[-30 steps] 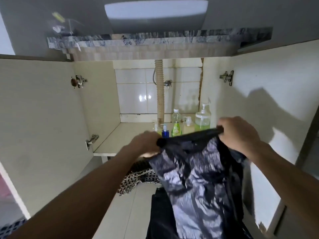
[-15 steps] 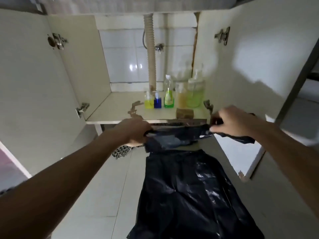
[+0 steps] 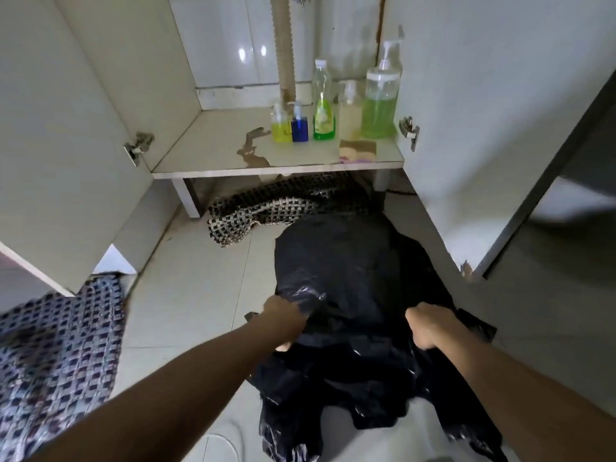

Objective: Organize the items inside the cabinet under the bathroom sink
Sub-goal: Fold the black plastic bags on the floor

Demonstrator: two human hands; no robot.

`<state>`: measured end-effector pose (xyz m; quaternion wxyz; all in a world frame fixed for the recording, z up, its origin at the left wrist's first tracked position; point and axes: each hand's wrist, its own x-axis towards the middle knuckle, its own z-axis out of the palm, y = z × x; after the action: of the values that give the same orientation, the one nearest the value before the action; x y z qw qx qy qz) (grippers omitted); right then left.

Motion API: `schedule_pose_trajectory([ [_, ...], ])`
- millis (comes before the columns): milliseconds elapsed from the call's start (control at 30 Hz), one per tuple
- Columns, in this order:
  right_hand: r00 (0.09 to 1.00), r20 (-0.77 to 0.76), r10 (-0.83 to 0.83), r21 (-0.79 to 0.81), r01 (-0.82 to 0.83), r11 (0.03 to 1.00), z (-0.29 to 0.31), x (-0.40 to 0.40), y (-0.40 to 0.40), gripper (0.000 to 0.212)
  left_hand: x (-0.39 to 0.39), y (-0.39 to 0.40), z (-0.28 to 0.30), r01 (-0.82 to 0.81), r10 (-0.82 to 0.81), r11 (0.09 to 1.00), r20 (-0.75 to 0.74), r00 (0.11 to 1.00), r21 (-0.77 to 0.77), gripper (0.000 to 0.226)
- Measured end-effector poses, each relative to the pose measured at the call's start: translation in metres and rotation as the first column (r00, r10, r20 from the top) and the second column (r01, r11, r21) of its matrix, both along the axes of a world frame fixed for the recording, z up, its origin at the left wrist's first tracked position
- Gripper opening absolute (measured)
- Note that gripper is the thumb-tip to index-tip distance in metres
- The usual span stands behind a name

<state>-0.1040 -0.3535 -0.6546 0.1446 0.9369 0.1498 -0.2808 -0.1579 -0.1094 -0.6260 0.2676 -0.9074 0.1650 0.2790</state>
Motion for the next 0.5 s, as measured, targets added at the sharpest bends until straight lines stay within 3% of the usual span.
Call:
schedule_pose_trajectory([
  [67,0.99,-0.126,-0.057,-0.053,0.05,0.997,-0.013,-0.003,-0.004,0.009,-0.015,-0.006,-0.025,-0.027,0.029,0.999,-0.054,0.998,0.034,0.032],
  [200,0.876,-0.414,-0.247,-0.16,0.197,0.967,-0.033,-0.002,-0.015,0.019,-0.03,-0.01,-0.056,-0.193,0.195,0.981,-0.282,0.939,0.035,0.049],
  [233,0.833,-0.47,-0.294,-0.153,0.251,0.956,-0.037,-0.001,-0.019,0.016,-0.029,-0.01,-0.056,-0.324,0.307,0.946,-0.389,0.869,0.023,0.059],
  [300,0.751,-0.531,-0.392,-0.121,0.391,0.913,-0.041,0.002,-0.025,0.008,-0.02,-0.006,-0.052,-0.628,0.511,0.778,-0.582,0.632,0.002,0.076],
  [333,0.733,-0.537,-0.417,-0.074,0.452,0.889,-0.04,0.004,-0.029,0.003,-0.014,0.0,-0.048,-0.729,0.56,0.684,-0.615,0.555,-0.034,0.081],
  [400,0.76,-0.467,-0.452,0.136,0.567,0.812,-0.039,0.014,-0.038,0.002,-0.005,0.017,-0.042,-0.825,0.634,0.536,-0.56,0.533,-0.179,0.079],
  [467,0.807,-0.25,-0.535,0.373,0.59,0.716,-0.039,0.026,-0.05,0.011,-0.001,0.036,-0.049,-0.823,0.751,0.437,-0.357,0.556,-0.362,0.073],
  [500,0.787,-0.148,-0.599,0.453,0.593,0.666,-0.041,0.031,-0.057,0.021,-0.003,0.046,-0.055,-0.837,0.816,0.367,-0.291,0.499,-0.406,0.074],
])
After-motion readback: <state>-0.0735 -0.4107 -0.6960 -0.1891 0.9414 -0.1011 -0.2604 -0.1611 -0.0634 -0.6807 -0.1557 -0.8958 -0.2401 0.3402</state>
